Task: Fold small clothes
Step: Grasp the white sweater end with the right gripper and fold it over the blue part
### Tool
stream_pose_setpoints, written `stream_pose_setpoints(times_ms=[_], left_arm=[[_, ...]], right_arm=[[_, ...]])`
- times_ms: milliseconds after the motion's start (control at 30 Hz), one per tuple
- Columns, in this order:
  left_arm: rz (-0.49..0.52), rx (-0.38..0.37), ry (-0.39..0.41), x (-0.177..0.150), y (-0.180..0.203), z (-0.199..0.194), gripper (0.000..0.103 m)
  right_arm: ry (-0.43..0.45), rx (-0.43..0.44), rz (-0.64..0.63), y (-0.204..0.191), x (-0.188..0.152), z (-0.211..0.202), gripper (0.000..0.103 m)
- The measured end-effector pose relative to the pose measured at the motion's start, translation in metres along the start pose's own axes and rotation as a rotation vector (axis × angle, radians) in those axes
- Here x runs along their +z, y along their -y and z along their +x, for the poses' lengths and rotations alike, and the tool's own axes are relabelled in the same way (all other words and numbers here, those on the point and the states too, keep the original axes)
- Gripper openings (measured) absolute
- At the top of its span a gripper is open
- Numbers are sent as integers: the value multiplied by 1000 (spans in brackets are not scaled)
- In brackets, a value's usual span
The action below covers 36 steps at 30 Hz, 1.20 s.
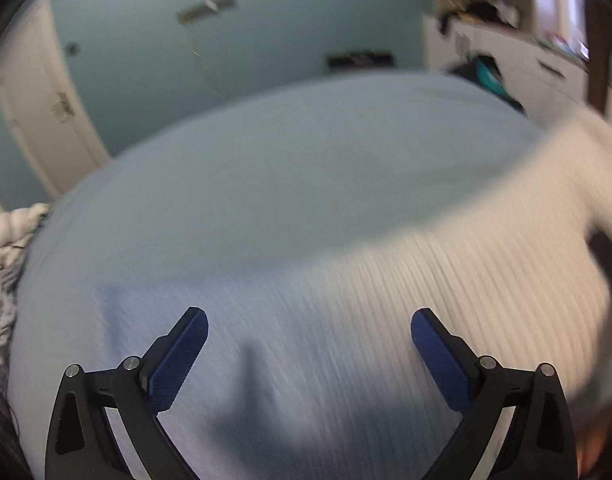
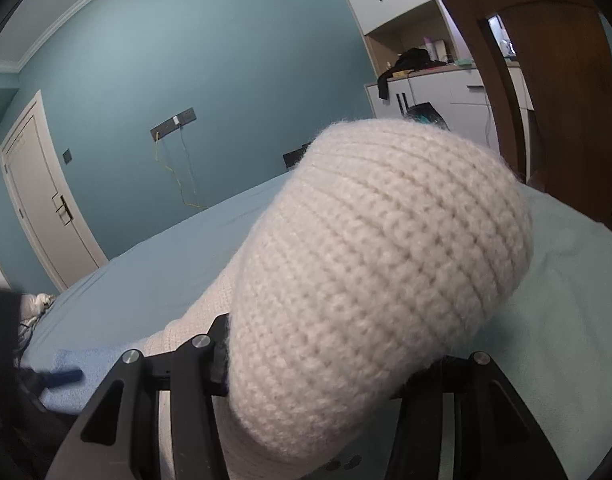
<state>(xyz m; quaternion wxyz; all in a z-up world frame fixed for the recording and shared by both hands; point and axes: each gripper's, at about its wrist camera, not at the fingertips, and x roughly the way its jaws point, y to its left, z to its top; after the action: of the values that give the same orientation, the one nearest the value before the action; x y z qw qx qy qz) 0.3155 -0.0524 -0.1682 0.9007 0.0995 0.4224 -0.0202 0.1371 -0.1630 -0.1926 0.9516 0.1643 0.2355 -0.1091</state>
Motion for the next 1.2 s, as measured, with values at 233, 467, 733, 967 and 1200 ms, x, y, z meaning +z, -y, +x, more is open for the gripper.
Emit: stream_pose_setpoints(times_ms=[233, 467, 733, 967, 1200], left_arm=[[110, 78, -127, 6, 28, 70, 103], [86, 40, -122, -12, 7, 25, 103], [211, 51, -124, -54, 29, 12, 103], [59, -23, -234, -19, -70, -15, 103], [-99, 97, -126, -44, -221, -85, 103]], right_arm=[[36, -17, -74, -14, -3, -8, 44], [12, -27, -44, -4, -1, 1, 44], [-20, -35, -39, 0, 0, 7, 44], [-60, -55, -48, 1, 5, 8, 44], [31, -88, -366, -77, 37, -30, 44]])
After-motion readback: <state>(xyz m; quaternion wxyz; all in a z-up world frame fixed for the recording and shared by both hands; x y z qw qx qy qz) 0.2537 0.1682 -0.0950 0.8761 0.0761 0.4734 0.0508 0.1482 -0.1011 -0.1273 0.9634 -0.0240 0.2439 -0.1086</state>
